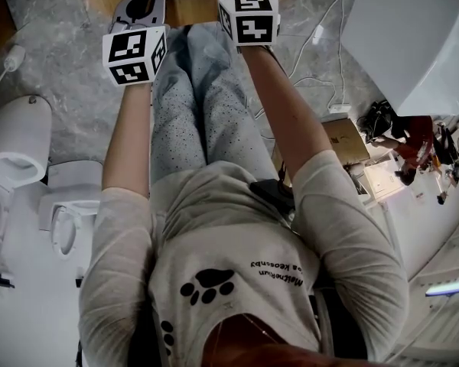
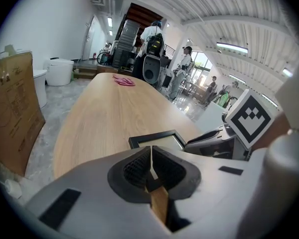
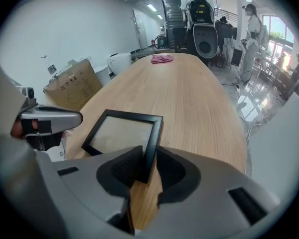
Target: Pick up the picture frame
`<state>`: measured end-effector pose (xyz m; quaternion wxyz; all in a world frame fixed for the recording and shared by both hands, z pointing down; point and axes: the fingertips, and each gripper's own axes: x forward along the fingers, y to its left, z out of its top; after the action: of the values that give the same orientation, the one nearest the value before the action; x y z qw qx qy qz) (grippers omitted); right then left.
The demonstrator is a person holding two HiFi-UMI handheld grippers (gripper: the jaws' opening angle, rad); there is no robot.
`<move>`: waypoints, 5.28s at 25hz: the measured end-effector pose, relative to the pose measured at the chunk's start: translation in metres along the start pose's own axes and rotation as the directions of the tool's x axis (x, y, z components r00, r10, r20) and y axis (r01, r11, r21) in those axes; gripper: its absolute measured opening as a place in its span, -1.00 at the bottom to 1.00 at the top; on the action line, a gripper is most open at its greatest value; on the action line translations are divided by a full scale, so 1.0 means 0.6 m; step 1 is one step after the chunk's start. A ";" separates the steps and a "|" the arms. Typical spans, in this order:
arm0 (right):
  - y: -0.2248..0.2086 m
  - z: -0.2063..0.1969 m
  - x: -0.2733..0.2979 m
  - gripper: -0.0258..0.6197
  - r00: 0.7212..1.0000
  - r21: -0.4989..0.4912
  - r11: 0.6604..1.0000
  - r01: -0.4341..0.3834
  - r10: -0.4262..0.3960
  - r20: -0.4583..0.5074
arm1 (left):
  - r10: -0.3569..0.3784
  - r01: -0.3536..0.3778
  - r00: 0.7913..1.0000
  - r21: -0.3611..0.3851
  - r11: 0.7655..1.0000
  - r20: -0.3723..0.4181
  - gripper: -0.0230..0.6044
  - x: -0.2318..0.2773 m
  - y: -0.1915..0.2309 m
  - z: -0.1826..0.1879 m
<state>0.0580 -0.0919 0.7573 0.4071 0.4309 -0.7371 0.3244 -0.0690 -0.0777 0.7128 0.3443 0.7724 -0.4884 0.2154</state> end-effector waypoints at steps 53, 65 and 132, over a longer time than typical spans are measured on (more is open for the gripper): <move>0.046 -0.169 -0.060 -0.70 0.987 0.129 0.989 0.067 -0.046 -0.156 | -0.112 0.048 0.950 -0.216 0.975 -0.292 -0.35 -0.066 -0.060 -0.241; 0.048 -0.176 -0.059 -0.70 0.988 0.129 0.990 0.052 -0.032 -0.150 | -0.305 0.184 0.904 -0.374 0.909 -0.299 -0.29 -0.042 -0.079 -0.247; 0.071 0.120 -0.261 -0.64 0.982 0.078 0.997 -0.012 -0.003 0.190 | -0.248 0.231 0.968 -0.247 0.941 -0.038 -0.88 -0.167 -0.142 0.115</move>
<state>0.0430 -0.0755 0.5813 0.3170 0.4738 -0.7602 0.3116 -0.0355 -0.0440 0.5722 0.4755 0.7708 -0.4009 0.1376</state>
